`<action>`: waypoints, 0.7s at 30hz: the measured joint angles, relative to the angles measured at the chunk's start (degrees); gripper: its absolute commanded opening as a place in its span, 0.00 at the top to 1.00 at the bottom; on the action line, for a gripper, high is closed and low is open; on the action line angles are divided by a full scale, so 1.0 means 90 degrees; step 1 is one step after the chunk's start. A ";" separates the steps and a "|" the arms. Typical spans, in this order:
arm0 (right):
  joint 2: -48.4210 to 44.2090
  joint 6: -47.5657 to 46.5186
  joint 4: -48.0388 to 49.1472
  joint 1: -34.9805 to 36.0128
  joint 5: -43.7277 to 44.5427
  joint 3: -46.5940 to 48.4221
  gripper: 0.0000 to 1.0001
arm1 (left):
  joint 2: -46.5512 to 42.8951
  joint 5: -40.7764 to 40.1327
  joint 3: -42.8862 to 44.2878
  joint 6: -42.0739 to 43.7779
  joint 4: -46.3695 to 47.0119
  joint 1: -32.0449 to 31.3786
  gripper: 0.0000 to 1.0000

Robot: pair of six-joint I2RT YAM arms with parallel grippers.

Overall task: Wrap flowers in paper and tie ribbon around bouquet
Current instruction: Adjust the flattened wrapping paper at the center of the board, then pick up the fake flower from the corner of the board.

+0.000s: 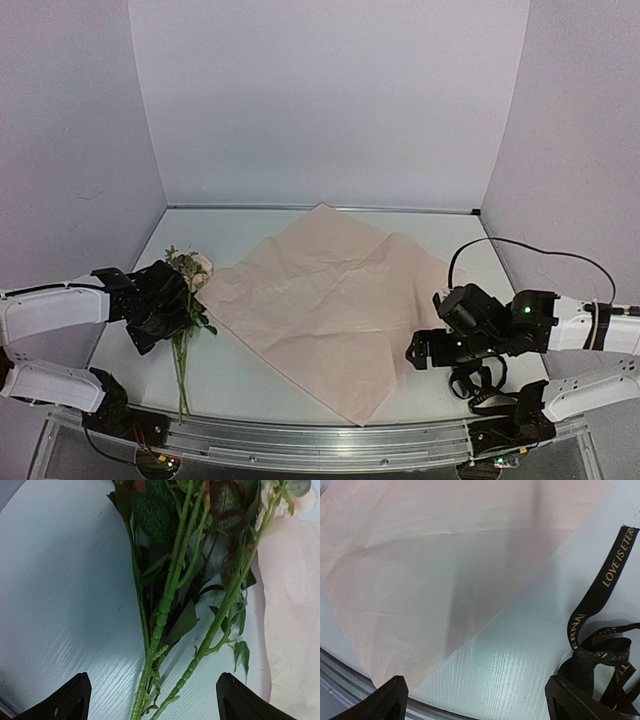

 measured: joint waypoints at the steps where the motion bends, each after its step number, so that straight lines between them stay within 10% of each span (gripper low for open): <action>1: 0.0123 -0.0091 0.0007 -0.0108 -0.0180 0.0055 0.02 | 0.0053 0.0011 -0.0068 -0.0075 0.0054 -0.0092 0.19; 21: 0.2490 -0.0799 0.0433 -0.0843 -0.1275 0.1053 0.02 | 0.1481 -0.0092 -0.0300 -0.0625 0.1149 -0.0388 0.61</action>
